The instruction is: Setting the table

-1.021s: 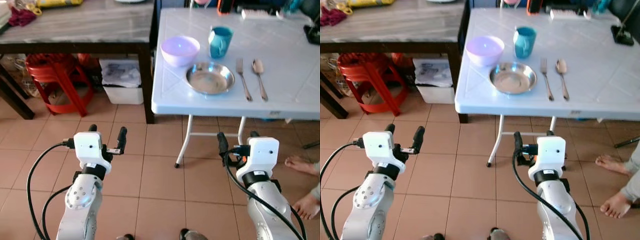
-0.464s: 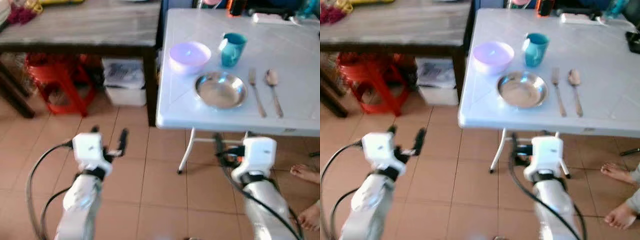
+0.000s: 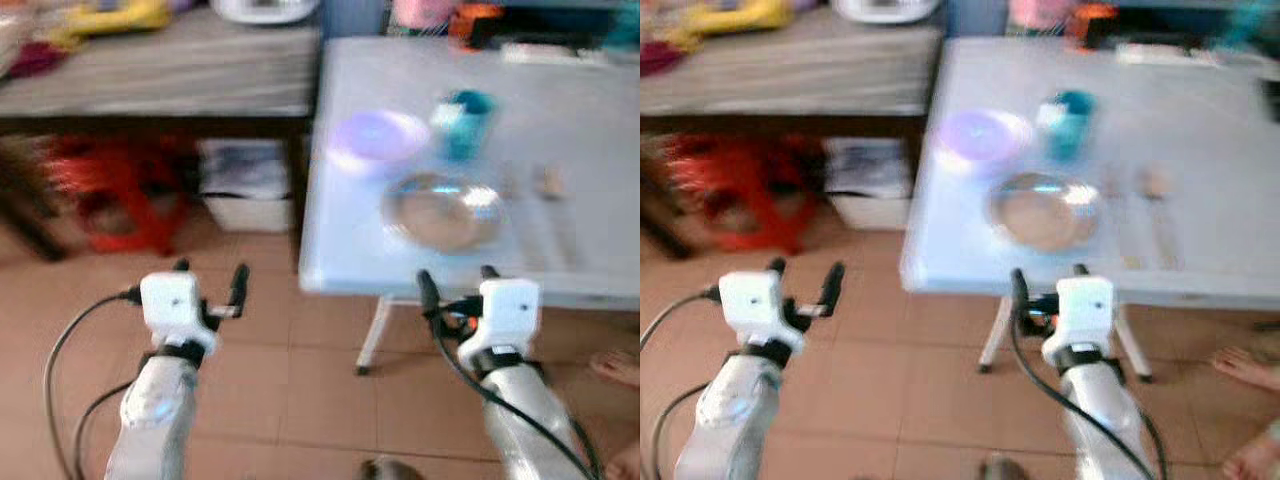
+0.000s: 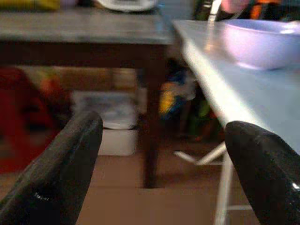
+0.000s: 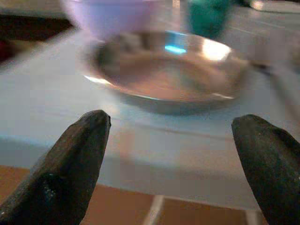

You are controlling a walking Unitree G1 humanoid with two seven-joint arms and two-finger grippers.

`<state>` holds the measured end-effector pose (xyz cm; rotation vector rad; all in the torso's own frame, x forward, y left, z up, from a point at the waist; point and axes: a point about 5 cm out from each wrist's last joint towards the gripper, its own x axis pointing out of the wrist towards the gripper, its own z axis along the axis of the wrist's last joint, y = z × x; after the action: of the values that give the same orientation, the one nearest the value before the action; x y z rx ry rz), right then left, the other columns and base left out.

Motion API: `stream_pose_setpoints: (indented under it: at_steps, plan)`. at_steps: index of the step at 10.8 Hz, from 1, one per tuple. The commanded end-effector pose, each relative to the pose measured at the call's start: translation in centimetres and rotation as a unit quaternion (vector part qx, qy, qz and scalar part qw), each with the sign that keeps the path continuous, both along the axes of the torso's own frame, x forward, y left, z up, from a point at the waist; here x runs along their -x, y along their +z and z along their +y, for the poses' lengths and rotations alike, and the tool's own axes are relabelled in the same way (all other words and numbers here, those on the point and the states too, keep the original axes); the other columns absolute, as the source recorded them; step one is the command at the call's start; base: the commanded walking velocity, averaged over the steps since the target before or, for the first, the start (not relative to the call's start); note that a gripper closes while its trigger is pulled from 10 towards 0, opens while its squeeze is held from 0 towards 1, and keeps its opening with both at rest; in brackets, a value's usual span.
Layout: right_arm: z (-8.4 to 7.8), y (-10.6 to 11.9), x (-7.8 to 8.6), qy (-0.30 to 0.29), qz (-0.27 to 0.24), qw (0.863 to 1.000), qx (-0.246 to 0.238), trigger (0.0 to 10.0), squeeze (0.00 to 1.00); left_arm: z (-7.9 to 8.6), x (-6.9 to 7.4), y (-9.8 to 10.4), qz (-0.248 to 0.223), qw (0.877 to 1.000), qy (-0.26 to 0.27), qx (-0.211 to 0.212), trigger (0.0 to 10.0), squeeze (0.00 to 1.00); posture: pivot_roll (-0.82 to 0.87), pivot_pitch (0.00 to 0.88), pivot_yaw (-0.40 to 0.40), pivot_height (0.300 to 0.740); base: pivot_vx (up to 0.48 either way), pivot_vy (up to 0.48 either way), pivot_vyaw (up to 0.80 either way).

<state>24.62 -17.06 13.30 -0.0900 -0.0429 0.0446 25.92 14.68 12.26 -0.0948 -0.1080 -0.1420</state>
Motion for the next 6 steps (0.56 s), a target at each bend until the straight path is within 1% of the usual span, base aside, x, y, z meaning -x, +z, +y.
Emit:
stream_pose_setpoints:
  at_steps: [1, 2, 5, 6]
  plan:
    - [0.1, 0.0, 0.2, 0.002, 0.001, 1.0, -0.005, 10.0, 0.0, 0.4, 0.3, -0.2, 0.005, 1.0, -0.002, -0.006, 10.0, 0.0, -0.12, 0.221, 0.046, 0.74, 0.0, 0.0, 0.0]
    - [0.2, 0.0, 0.2, 0.003, 0.001, 1.0, -0.005, 10.0, 0.0, 0.4, 0.5, -0.3, 0.006, 1.0, -0.008, -0.006, 10.0, 0.0, -0.12, 0.221, 0.046, 0.74, 0.0, 0.0, 0.0]
    - [0.4, 0.1, 0.3, 0.01, -0.004, 1.0, 0.004, 10.0, 0.0, 1.1, 1.7, -1.5, 0.031, 0.999, -0.009, -0.036, 10.0, 0.0, -0.12, 0.223, 0.049, 0.74, 0.0, 0.0, 0.0]
    - [0.4, 0.1, 0.3, 0.009, -0.003, 1.0, 0.002, 10.0, 0.0, 1.6, 1.8, -2.0, 0.041, 0.998, 0.003, -0.039, 10.0, 0.0, -0.12, 0.225, 0.044, 0.74, 0.0, 0.0, 0.0]
